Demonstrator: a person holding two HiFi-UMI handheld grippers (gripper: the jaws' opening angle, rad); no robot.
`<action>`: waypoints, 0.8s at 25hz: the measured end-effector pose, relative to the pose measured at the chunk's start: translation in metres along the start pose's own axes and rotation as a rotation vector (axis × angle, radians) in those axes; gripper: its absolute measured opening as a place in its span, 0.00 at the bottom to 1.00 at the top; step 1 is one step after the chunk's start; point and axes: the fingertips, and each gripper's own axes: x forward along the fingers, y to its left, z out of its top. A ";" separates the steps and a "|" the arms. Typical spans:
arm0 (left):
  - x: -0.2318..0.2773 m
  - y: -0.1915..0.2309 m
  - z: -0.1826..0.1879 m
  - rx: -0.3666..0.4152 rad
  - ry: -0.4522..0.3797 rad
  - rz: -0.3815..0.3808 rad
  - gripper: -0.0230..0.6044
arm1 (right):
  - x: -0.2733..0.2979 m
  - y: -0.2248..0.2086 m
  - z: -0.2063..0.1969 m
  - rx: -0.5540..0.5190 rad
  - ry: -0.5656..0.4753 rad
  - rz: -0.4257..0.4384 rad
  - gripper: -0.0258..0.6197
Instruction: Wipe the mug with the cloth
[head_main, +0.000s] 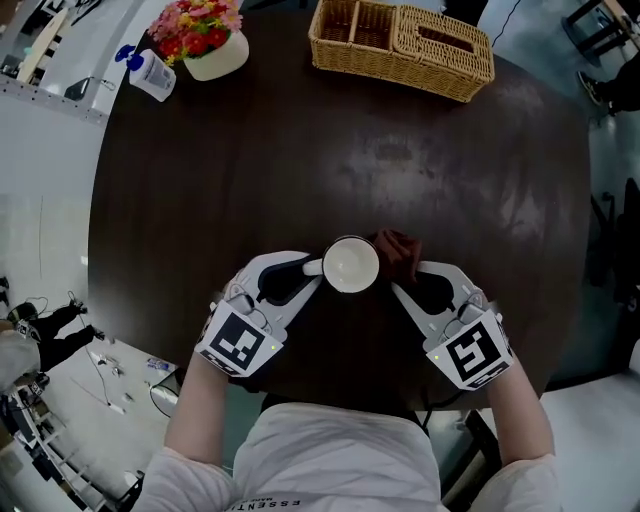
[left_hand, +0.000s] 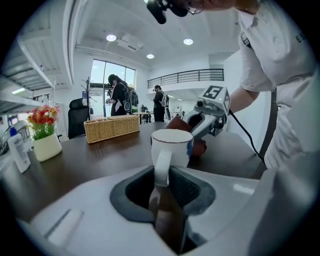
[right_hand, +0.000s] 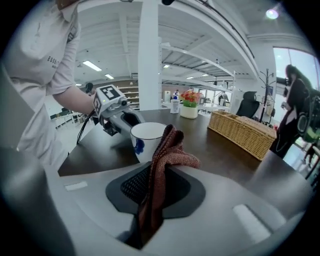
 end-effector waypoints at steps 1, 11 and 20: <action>-0.001 -0.003 -0.002 0.032 0.003 -0.003 0.16 | 0.000 0.000 0.002 0.022 -0.012 -0.013 0.17; 0.008 -0.012 0.000 0.199 -0.019 -0.198 0.20 | -0.007 -0.001 -0.009 0.165 0.001 -0.092 0.17; 0.005 -0.013 0.008 0.148 -0.070 -0.197 0.14 | -0.015 -0.012 -0.017 0.254 0.007 -0.181 0.17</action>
